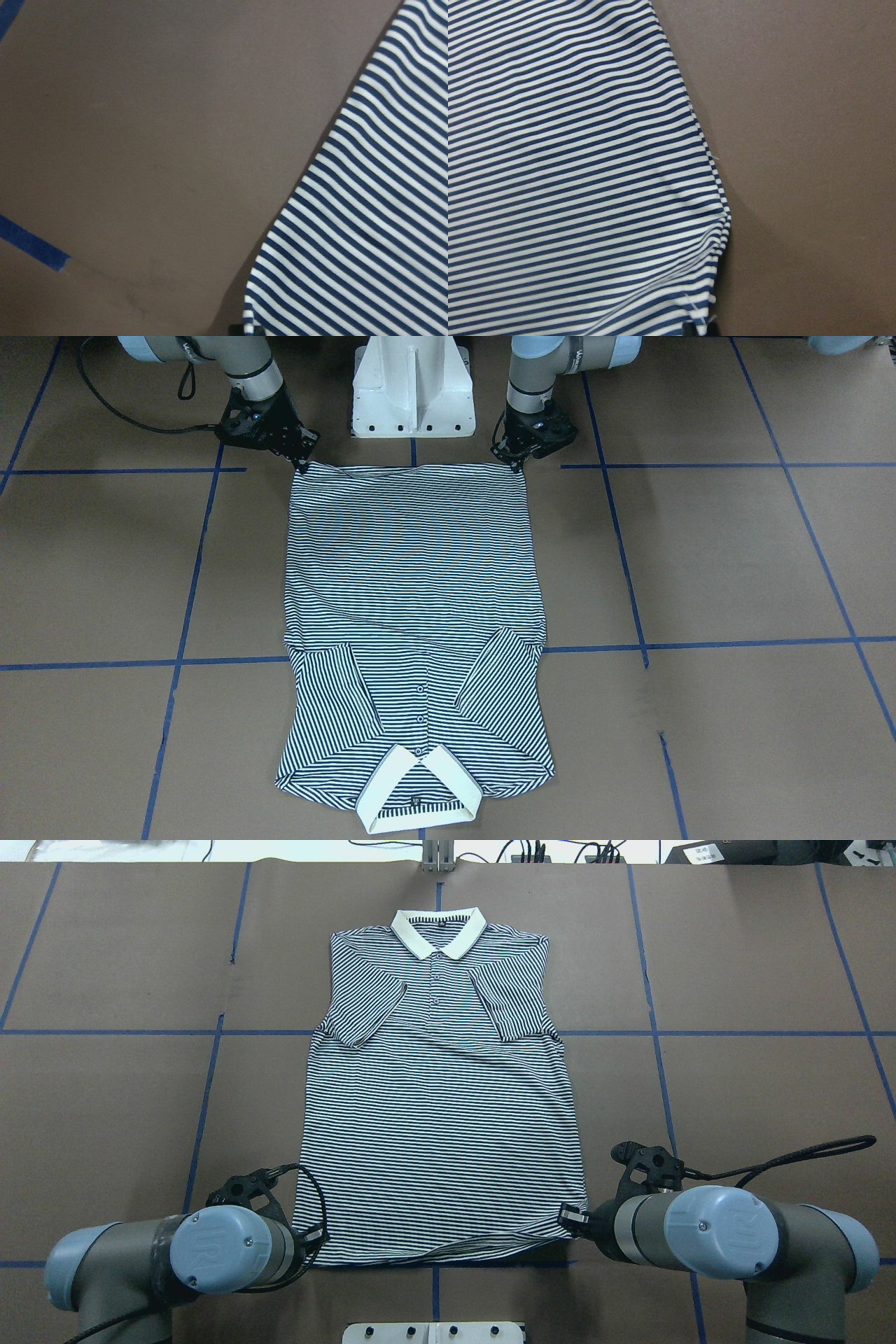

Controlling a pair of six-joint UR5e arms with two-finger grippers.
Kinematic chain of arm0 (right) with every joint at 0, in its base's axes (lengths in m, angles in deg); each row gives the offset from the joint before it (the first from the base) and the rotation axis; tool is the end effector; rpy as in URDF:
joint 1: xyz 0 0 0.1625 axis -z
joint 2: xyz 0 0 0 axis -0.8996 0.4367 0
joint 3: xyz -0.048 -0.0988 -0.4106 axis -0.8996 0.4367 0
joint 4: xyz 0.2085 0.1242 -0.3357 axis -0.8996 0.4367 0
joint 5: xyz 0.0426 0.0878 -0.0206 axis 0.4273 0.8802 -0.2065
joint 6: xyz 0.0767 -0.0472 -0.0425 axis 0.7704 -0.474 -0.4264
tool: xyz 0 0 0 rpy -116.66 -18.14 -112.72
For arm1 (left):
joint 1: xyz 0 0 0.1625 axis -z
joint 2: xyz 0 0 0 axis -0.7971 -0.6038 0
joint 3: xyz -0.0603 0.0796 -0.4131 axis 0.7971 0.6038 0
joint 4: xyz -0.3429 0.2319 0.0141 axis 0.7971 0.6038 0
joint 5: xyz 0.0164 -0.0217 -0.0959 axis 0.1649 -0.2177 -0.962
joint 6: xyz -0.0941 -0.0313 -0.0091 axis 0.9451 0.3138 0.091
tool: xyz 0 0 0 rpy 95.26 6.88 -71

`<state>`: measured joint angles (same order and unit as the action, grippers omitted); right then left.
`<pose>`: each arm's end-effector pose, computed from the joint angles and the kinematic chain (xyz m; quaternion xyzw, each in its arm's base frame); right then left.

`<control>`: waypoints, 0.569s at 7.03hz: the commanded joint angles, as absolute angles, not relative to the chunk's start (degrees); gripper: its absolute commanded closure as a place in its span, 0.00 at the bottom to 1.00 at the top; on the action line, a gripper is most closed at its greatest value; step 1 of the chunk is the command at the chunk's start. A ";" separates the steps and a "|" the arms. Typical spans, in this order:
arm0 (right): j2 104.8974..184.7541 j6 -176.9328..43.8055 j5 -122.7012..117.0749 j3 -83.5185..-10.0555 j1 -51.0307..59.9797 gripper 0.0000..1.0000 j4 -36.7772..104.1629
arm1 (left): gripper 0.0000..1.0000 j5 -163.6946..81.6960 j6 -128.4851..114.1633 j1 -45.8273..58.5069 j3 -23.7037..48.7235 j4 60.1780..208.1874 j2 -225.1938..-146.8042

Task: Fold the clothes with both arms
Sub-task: 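Grasp both bottom hem corners with the left and right grippers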

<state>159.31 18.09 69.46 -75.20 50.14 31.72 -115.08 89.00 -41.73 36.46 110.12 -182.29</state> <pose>-0.4503 -0.2398 0.3311 -0.0307 -0.4408 0.1752 0.8798 0.5194 -0.2281 0.3194 -0.0766 0.3610 -0.2390 0.8981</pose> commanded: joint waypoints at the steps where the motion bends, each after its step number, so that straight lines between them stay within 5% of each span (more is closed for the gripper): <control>1: 160.97 17.83 72.49 -76.83 47.60 1.00 31.57 | 1.00 -115.18 88.85 -41.52 37.98 110.10 -180.75; 4: 161.59 17.75 73.39 -76.93 46.53 1.00 31.48 | 1.00 -115.70 87.53 -40.65 41.42 110.10 -178.44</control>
